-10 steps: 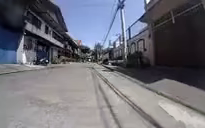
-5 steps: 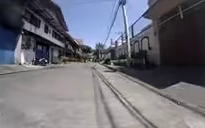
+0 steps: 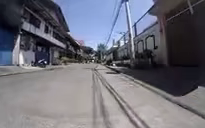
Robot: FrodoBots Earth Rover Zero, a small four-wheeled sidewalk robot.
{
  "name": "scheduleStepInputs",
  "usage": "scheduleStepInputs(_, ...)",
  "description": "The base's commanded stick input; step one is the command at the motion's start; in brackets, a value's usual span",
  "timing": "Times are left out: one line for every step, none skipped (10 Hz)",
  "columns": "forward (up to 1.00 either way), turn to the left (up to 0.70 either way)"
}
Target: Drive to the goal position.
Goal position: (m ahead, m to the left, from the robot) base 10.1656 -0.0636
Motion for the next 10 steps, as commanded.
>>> scheduleStepInputs(1.0, 0.0)
scheduleStepInputs(1.0, 0.0)
scheduleStepInputs(1.0, 0.0)
scheduleStepInputs(1.0, 0.0)
scheduleStepInputs(1.0, 0.0)
scheduleStepInputs(1.0, 0.0)
scheduleStepInputs(1.0, 0.0)
scheduleStepInputs(1.0, 0.0)
scheduleStepInputs(1.0, 0.0)
scheduleStepInputs(1.0, 0.0)
